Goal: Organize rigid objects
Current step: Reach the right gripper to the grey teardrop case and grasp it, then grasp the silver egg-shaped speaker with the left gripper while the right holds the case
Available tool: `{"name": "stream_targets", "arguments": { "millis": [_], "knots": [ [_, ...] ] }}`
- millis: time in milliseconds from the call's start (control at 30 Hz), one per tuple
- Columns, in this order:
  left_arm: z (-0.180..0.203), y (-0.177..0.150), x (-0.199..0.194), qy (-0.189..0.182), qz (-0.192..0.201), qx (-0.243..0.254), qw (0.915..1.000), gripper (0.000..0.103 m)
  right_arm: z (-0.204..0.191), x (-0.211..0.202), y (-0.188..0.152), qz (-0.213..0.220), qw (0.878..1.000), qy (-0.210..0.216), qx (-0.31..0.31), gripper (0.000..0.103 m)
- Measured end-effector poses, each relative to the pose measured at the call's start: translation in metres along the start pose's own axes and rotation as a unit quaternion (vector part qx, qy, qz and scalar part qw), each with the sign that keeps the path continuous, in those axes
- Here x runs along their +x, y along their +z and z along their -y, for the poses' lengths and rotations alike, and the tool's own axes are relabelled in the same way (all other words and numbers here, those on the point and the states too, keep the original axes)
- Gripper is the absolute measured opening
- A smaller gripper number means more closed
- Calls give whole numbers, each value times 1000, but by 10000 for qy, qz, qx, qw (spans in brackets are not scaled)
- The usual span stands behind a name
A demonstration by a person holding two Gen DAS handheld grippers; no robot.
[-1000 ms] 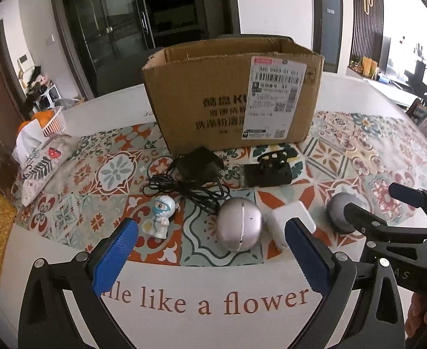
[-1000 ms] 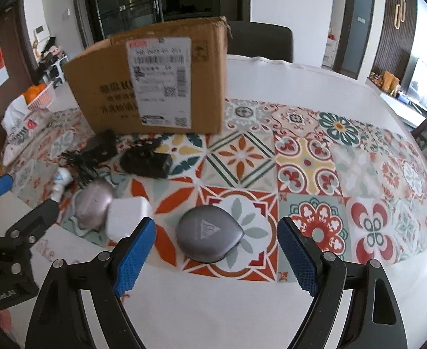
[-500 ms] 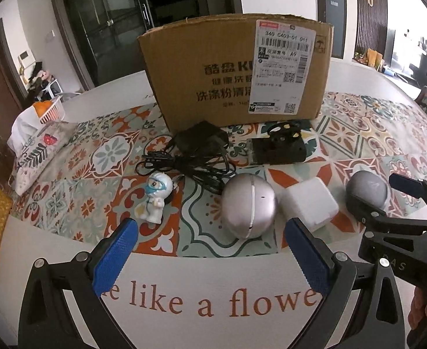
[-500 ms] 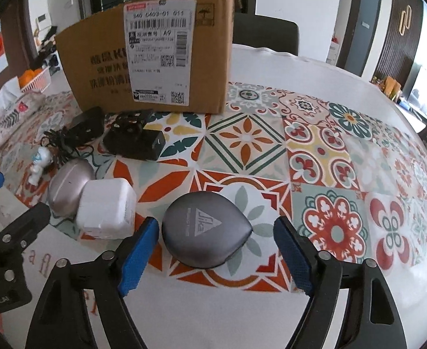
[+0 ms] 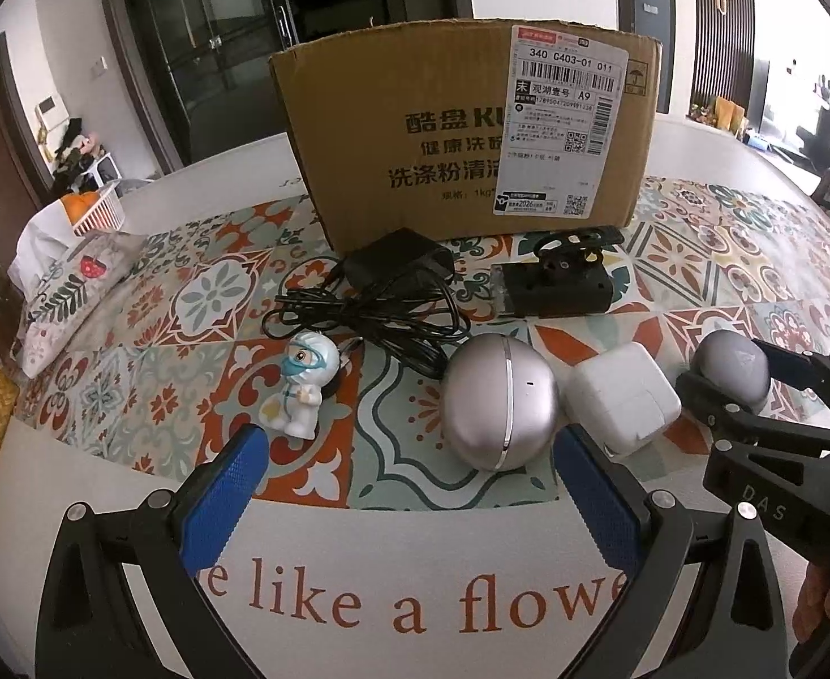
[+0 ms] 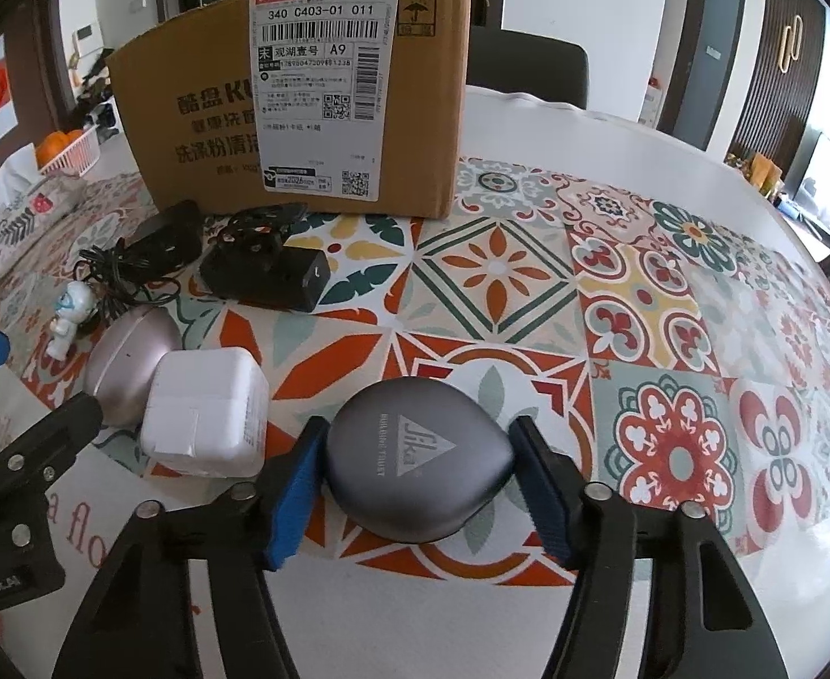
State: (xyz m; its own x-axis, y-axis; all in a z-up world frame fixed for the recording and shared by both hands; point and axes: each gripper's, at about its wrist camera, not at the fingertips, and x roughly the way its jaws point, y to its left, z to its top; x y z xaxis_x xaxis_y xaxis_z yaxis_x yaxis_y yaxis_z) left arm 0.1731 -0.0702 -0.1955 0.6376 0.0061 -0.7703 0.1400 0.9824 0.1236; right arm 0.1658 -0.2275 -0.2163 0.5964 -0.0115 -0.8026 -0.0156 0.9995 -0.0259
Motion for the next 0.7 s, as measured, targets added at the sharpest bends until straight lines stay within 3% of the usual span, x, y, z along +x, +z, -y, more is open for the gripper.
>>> {"name": "stream_targets", "arguments": {
  "millis": [367, 433, 567, 700],
  "knots": [
    [2, 2, -2, -170, 214, 179, 9995, 102, 1, -15, -1, 51, 9999, -58, 109, 63],
    [3, 2, 0, -185, 228, 266, 9992, 98, 0, -22, -1, 93, 9998, -114, 98, 63],
    [5, 0, 8, -304, 111, 336, 9989, 81, -4, -28, -2, 111, 9996, -268, 33, 63],
    [9, -1, 13, -522, 69, 319, 9981, 74, 2, -24, -5, 1, 9996, -204, 187, 63]
  ]
}}
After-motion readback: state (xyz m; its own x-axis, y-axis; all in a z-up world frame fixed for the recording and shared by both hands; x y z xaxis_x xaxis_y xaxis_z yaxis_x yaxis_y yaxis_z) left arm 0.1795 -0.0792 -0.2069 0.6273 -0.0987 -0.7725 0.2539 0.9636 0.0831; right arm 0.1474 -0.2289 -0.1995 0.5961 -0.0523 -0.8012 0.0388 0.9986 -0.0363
